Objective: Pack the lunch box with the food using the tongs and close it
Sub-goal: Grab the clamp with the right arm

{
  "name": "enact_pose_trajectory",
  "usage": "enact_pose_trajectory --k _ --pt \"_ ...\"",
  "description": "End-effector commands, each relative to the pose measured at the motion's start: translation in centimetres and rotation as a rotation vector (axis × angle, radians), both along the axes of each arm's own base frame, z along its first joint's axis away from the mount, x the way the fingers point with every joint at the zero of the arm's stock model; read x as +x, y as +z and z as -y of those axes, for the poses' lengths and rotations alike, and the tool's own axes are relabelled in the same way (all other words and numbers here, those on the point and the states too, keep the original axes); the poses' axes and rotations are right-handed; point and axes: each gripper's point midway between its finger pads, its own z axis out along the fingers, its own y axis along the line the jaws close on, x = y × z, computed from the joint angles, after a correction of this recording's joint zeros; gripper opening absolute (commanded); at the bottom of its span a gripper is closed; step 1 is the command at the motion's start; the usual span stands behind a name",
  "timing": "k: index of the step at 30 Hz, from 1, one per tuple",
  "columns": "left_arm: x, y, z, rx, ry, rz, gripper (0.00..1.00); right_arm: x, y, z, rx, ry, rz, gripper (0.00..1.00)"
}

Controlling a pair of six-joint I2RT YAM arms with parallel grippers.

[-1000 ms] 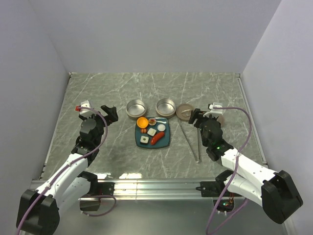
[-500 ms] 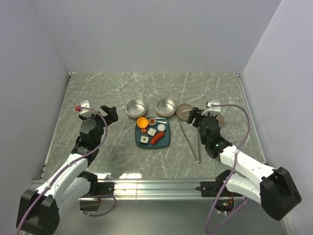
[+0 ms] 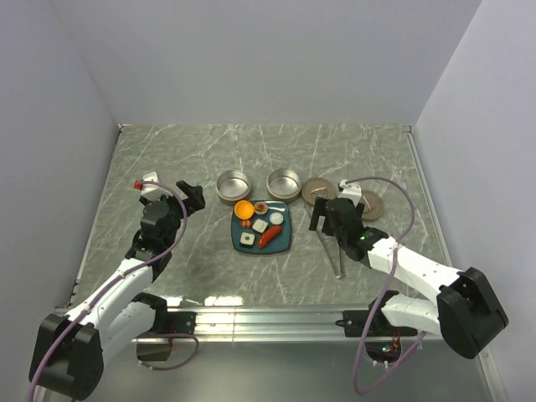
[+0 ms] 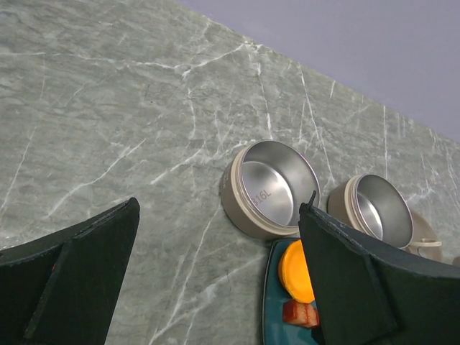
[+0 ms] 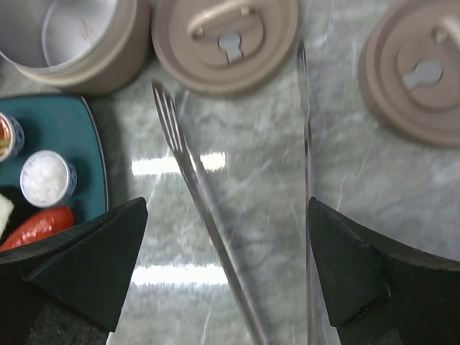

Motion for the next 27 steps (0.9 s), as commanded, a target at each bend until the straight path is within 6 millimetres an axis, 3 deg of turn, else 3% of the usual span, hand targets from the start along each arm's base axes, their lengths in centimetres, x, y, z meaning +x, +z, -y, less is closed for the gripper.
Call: enact_pose_trajectory --k 1,6,9,14,27 --pt "0.3 2.6 0.4 -0.041 -0.021 0.063 0.99 -1.3 0.7 -0.8 0.047 -0.003 -0.061 1.00" --pt "-0.2 3.0 0.3 -0.055 -0.031 0.086 0.99 -2.5 -0.6 0.1 0.035 -0.041 -0.125 1.00" --pt "-0.4 3.0 0.3 -0.063 -0.034 0.089 1.00 -2.8 -1.4 -0.4 0.031 -0.020 -0.174 1.00" --pt "-0.4 2.8 0.1 -0.066 -0.033 0.081 0.99 -3.0 -3.6 -0.7 -0.008 -0.021 -0.265 1.00" --pt "-0.2 2.8 0.3 -0.066 -0.052 0.084 0.99 -3.0 -6.2 -1.3 -0.089 -0.004 -0.412 1.00"
